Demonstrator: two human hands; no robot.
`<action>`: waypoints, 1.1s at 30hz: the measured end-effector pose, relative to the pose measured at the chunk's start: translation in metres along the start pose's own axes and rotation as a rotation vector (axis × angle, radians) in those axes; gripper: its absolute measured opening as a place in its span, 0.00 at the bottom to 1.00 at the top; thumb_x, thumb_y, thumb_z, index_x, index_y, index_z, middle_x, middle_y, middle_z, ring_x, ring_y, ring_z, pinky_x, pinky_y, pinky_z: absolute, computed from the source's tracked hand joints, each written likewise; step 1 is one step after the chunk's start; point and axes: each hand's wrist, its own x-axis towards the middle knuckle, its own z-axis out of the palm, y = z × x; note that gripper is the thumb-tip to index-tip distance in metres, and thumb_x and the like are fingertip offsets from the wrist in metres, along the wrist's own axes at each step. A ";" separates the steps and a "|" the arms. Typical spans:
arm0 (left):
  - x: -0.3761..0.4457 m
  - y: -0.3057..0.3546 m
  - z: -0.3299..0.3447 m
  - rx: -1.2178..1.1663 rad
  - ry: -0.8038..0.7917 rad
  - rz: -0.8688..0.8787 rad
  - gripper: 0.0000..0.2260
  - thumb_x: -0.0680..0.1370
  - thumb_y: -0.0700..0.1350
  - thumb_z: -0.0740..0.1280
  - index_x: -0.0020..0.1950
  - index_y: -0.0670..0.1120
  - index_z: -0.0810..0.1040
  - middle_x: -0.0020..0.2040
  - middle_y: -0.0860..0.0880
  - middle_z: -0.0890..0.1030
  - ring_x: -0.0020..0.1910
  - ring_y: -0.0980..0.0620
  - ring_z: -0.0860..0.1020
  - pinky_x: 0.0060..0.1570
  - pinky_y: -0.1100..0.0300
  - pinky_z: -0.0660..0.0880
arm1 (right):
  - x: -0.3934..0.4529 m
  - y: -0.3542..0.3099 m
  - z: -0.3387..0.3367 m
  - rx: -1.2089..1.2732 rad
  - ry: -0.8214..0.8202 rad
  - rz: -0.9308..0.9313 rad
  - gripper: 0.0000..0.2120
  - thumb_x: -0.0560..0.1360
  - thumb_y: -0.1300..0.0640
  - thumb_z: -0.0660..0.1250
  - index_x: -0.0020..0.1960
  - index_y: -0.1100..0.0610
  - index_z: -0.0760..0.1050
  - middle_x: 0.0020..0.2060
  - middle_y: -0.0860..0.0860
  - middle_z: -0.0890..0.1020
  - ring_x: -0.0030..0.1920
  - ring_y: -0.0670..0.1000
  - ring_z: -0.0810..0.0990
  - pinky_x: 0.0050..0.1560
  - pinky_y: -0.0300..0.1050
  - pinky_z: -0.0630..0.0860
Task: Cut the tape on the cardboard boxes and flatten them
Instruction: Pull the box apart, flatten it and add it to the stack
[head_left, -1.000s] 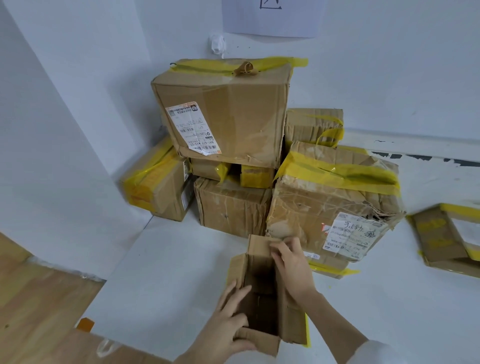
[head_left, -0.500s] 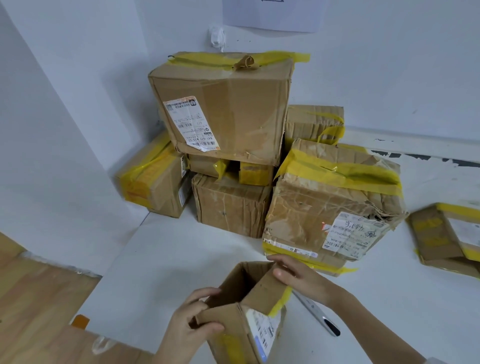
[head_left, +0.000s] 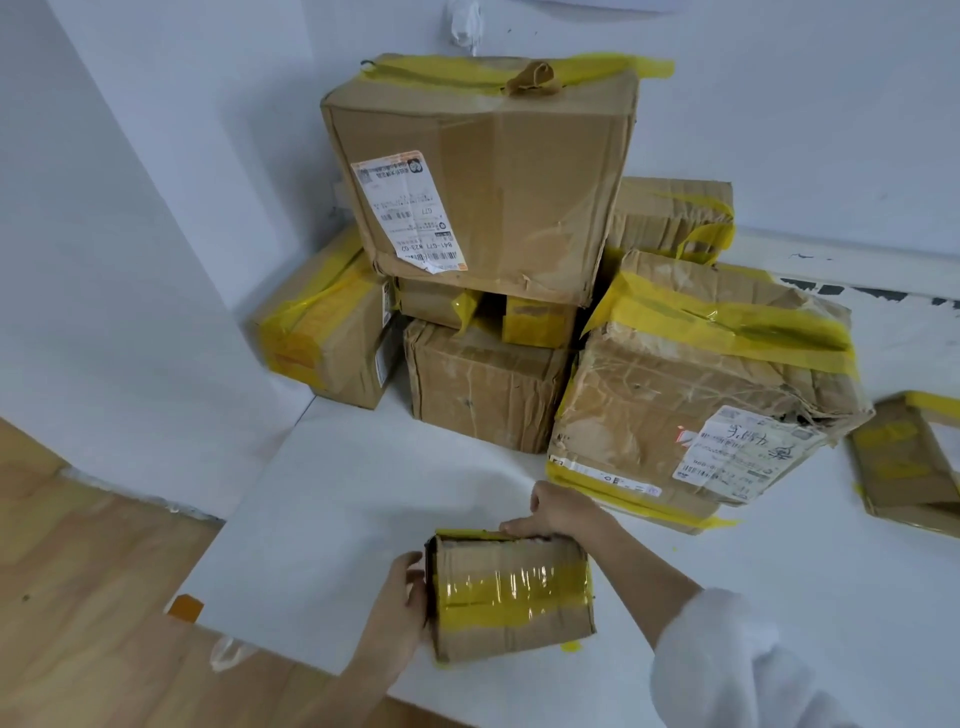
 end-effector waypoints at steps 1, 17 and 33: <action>0.002 0.003 -0.004 0.113 0.040 0.073 0.16 0.80 0.33 0.53 0.67 0.42 0.67 0.57 0.44 0.75 0.51 0.47 0.76 0.51 0.57 0.74 | 0.004 -0.005 -0.004 -0.039 -0.058 0.001 0.23 0.71 0.39 0.68 0.34 0.55 0.64 0.30 0.49 0.68 0.31 0.47 0.66 0.29 0.40 0.60; 0.026 0.063 -0.026 0.557 -0.428 0.133 0.22 0.77 0.56 0.65 0.67 0.52 0.65 0.55 0.53 0.70 0.51 0.57 0.73 0.44 0.69 0.68 | 0.004 -0.005 -0.037 0.289 -0.028 -0.075 0.28 0.82 0.44 0.49 0.69 0.65 0.66 0.65 0.62 0.72 0.63 0.59 0.73 0.64 0.48 0.67; -0.011 0.053 0.064 -0.008 -0.008 0.219 0.51 0.71 0.47 0.74 0.74 0.56 0.34 0.75 0.51 0.40 0.75 0.53 0.45 0.71 0.57 0.50 | -0.049 0.116 0.076 -0.104 0.378 0.259 0.13 0.83 0.56 0.48 0.63 0.58 0.65 0.60 0.53 0.70 0.63 0.53 0.69 0.57 0.42 0.70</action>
